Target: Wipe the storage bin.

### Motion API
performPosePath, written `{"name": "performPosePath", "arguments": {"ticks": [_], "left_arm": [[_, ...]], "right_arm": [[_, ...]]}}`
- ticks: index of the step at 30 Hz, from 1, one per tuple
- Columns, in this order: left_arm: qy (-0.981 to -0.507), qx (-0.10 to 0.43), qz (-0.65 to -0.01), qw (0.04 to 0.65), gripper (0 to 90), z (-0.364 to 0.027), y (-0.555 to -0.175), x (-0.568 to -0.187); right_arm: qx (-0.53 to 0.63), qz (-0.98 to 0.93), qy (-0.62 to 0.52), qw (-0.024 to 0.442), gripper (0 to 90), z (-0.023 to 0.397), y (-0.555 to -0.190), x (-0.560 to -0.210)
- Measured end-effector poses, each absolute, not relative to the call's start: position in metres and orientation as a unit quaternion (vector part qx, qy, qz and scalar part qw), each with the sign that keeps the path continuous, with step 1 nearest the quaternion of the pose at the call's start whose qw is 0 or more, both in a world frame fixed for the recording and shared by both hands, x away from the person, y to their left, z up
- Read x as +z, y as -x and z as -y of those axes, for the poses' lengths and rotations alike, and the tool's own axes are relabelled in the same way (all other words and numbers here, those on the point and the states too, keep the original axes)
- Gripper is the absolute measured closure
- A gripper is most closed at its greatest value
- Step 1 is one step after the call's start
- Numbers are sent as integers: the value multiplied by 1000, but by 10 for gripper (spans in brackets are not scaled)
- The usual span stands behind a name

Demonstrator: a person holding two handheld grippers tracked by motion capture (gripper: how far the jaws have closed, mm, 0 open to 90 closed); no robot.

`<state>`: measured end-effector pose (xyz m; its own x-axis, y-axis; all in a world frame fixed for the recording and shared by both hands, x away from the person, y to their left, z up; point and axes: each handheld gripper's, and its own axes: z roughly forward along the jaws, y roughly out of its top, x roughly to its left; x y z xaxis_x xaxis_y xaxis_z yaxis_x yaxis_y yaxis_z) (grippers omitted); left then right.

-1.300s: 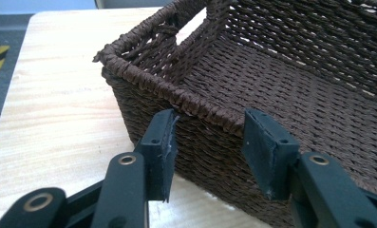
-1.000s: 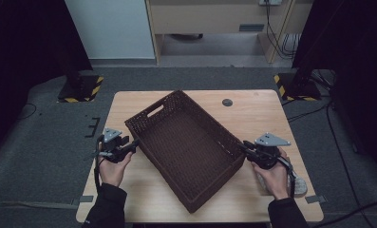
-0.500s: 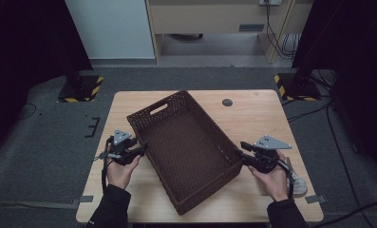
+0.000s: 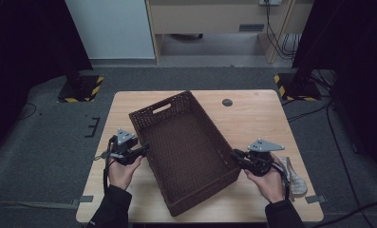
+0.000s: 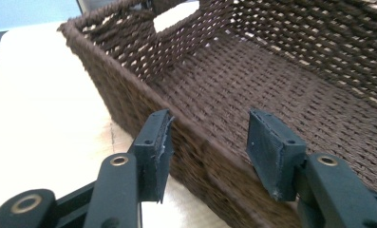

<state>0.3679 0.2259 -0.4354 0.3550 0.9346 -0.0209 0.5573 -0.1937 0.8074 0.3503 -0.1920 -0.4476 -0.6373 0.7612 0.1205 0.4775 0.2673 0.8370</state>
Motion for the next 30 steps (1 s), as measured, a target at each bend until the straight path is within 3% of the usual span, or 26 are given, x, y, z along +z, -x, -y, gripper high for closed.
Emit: {"name": "performPosePath", "arguments": {"ticks": [6, 10, 13, 15, 20, 27, 30], "left_arm": [[-734, 253, -506, 375, 499, -224, -375, -438], [-728, 255, -505, 388, 521, -226, -386, -442], [-726, 252, -502, 395, 531, -227, -393, -443], [-725, 245, -503, 401, 531, -230, -393, -443], [-718, 233, -513, 409, 515, -236, -381, -436], [-732, 221, -508, 397, 537, -229, -374, -440], [-741, 229, -500, 386, 560, -222, -380, -444]], "right_arm": [[464, -786, -374, 167, 645, 190, -352, -443], [478, -774, -373, 180, 635, 187, -366, -439], [476, -777, -373, 175, 676, 182, -372, -442], [481, -779, -370, 161, 755, 179, -372, -445], [475, -779, -372, 168, 780, 176, -363, -444], [475, -790, -360, 144, 738, 175, -346, -441], [477, -785, -360, 165, 649, 175, -351, -440]]}}
